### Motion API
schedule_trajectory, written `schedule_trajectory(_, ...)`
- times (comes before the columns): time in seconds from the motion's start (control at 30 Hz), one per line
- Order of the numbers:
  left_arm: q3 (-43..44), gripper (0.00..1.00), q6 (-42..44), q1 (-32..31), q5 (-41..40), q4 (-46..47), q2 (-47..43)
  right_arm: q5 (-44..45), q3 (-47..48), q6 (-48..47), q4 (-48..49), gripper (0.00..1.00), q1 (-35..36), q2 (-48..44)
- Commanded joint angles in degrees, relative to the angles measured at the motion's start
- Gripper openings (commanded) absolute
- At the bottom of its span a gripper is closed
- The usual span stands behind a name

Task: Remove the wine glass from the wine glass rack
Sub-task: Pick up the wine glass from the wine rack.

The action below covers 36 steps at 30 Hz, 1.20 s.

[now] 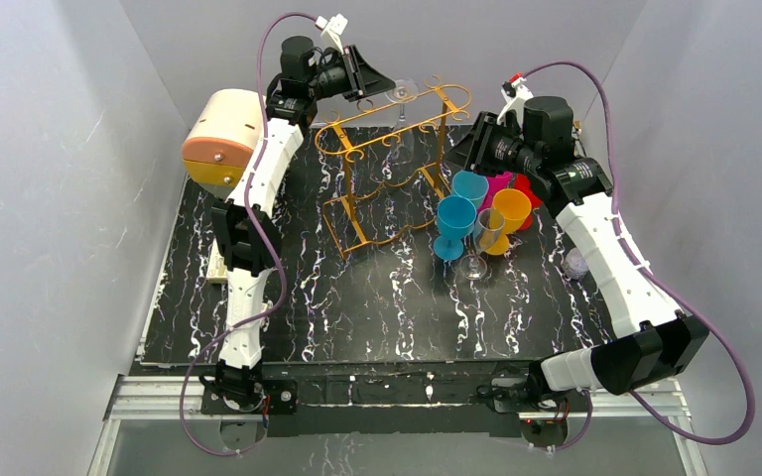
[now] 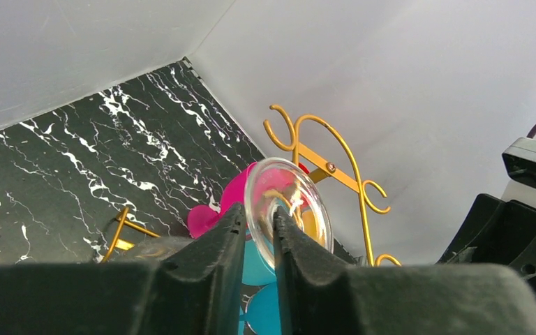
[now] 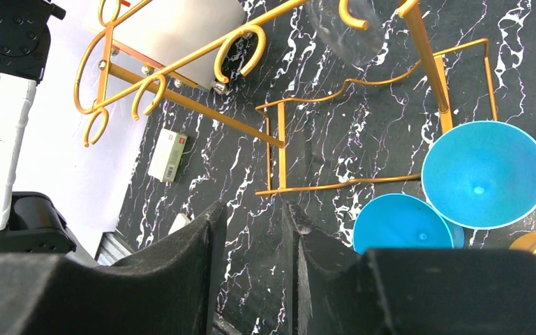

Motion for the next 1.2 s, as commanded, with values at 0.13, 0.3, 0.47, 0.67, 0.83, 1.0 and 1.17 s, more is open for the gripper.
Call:
schedule_trajectory(0.13,2.0,0.0,0.7,0.0,2.4,-2.1,1.1,0.0,0.6,-0.2,2.7,0.43,0.0,-1.9)
schedule_trajectory(0.3,0.4,0.0,0.9,0.1,-1.2,-1.3,-0.9,0.6,1.1,0.5,2.8,0.43,0.0,-0.8)
schedule_trajectory(0.47,-0.3,0.0,1.2,0.3,-4.3,-1.6,-2.6,-0.1,3.5,1.5,2.8,0.43,0.0,1.7)
schedule_trajectory(0.67,-0.3,0.0,1.3,0.4,-6.4,-1.9,-4.3,-1.5,5.9,4.2,3.8,0.43,0.0,3.8)
schedule_trajectory(0.83,-1.1,0.0,-3.3,0.8,-6.2,3.4,-5.5,-4.0,6.3,6.1,5.5,0.43,0.0,4.0)
schedule_trajectory(1.0,-1.3,0.0,-3.4,1.8,-7.9,2.7,-6.3,-6.4,5.7,8.1,8.6,0.43,0.0,3.7)
schedule_trajectory(1.17,-4.3,0.0,-5.9,2.3,-9.7,7.4,-8.2,-7.5,5.8,10.0,10.7,0.42,0.0,4.3)
